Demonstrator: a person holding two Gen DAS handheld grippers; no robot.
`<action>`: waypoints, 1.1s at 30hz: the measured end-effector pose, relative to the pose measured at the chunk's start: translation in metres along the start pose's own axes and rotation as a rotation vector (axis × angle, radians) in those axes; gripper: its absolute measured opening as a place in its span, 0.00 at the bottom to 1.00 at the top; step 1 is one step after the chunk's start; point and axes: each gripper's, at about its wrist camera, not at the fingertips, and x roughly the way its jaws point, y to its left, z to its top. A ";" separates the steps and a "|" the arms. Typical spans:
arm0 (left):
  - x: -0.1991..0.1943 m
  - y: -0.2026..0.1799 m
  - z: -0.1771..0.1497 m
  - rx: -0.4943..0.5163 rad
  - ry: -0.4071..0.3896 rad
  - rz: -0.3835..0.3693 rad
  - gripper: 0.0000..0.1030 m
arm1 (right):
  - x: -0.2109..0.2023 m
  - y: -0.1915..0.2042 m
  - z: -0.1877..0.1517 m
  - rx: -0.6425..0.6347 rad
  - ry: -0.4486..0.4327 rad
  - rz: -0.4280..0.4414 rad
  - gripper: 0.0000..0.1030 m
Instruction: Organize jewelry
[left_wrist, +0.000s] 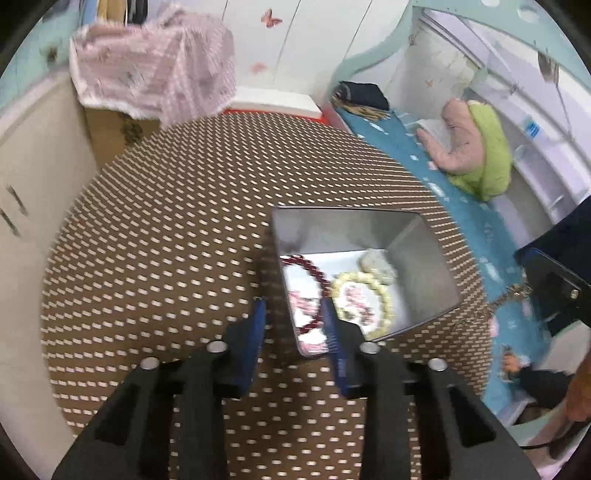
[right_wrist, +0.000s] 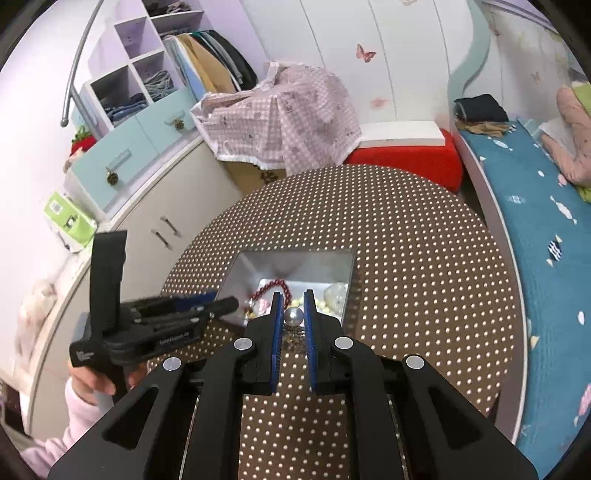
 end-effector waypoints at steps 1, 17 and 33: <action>0.001 0.001 0.001 -0.003 0.006 -0.004 0.23 | -0.001 0.000 0.004 0.002 -0.001 -0.003 0.11; 0.009 -0.002 0.008 0.014 0.030 0.045 0.17 | 0.010 0.014 0.056 -0.020 0.009 -0.011 0.11; 0.007 -0.004 0.005 0.010 0.042 0.053 0.16 | 0.044 0.004 0.051 0.004 0.052 -0.112 0.75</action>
